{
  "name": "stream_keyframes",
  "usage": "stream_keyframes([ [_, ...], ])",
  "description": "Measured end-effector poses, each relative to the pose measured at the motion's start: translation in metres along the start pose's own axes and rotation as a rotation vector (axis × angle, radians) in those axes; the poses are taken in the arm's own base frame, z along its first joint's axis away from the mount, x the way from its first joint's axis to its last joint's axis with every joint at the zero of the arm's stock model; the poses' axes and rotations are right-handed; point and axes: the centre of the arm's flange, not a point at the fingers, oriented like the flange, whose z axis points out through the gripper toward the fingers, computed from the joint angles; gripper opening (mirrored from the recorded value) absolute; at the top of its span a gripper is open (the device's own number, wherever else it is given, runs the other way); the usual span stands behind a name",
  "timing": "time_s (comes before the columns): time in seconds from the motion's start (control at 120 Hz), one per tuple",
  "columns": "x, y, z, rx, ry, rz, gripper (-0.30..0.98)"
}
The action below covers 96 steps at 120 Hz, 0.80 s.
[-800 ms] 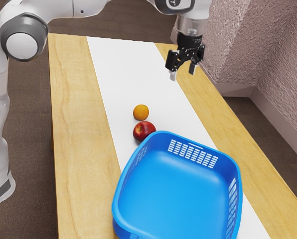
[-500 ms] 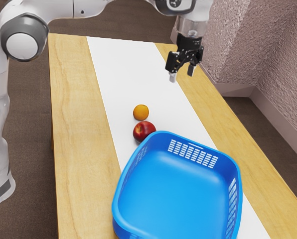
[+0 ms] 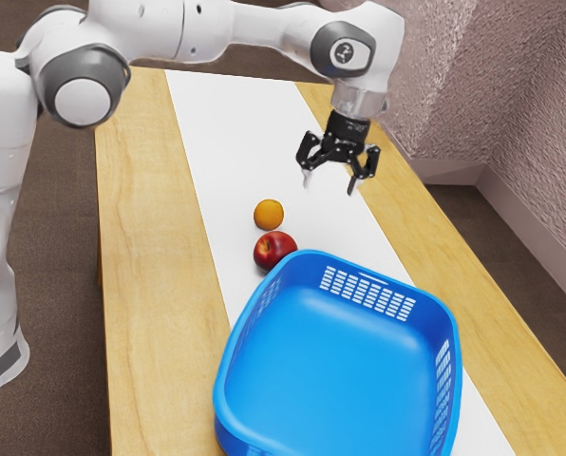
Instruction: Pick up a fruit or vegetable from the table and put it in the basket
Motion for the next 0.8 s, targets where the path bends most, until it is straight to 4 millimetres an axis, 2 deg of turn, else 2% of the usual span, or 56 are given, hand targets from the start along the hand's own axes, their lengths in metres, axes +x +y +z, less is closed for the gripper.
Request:
stream_keyframes([
  [0.025, 0.002, -0.003, -0.005, -0.006, 0.011, 0.059, 0.69],
  [0.058, -0.004, -0.005, -0.008, -0.008, 0.024, 0.15, 0.69],
  [0.133, -0.017, -0.003, -0.004, 0.007, 0.043, 0.332, 0.69],
  [0.217, -0.017, 0.0, 0.018, 0.051, 0.043, 0.492, 0.69],
  [0.275, -0.01, -0.008, 0.031, 0.078, 0.042, 0.582, 0.69],
  [0.35, -0.009, -0.03, 0.024, 0.068, 0.042, 0.692, 0.69],
  [0.433, -0.009, -0.037, 0.024, 0.063, 0.046, 0.806, 0.69],
  [0.642, -0.015, -0.024, 0.043, 0.076, 0.049, 1.051, 0.69],
  [0.8, -0.03, -0.009, 0.064, 0.092, 0.038, 1.212, 0.69],
])
